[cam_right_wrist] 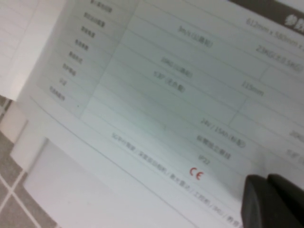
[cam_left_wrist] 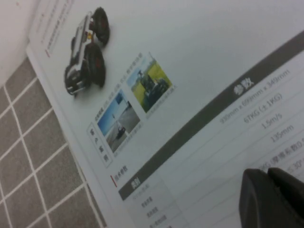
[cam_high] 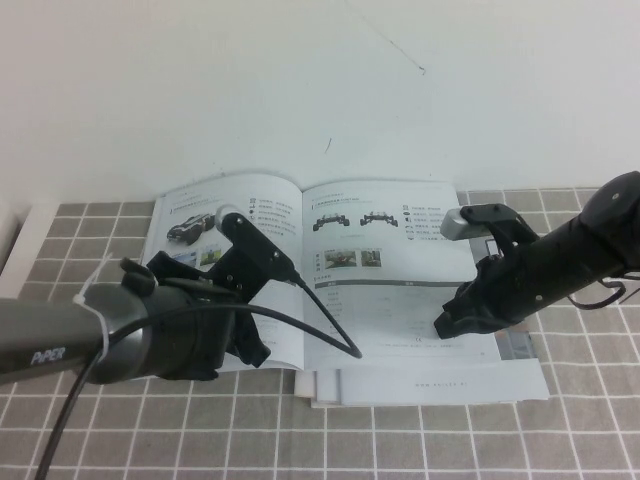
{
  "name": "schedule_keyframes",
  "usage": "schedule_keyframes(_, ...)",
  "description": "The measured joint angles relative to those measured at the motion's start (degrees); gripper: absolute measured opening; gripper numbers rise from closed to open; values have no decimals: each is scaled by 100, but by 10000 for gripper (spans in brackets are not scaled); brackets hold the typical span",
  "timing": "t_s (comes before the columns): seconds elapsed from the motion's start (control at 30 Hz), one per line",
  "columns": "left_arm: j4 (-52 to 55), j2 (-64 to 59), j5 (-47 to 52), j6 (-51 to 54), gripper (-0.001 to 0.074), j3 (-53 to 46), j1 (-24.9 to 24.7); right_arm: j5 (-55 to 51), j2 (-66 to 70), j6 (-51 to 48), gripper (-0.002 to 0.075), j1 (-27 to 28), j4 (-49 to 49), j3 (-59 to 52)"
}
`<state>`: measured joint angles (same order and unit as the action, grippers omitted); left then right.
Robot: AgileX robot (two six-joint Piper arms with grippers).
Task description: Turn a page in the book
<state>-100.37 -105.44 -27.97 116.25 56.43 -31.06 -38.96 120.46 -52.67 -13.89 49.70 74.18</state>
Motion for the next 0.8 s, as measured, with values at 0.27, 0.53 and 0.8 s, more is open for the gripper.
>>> schedule_keyframes(0.27, 0, 23, 387, 32, -2, -183, 0, 226, -922, -256, 0, 20, -186, -73)
schedule_keyframes(0.53, 0, 537, 799, 452, -2, -514, 0, 205, -2927, -489, 0, 23, -320, -96)
schedule_keyframes(0.8, 0, 2747, 1114, 471, -2, -565, 0, 102, -5128, -162, -1, 23, -1426, -136)
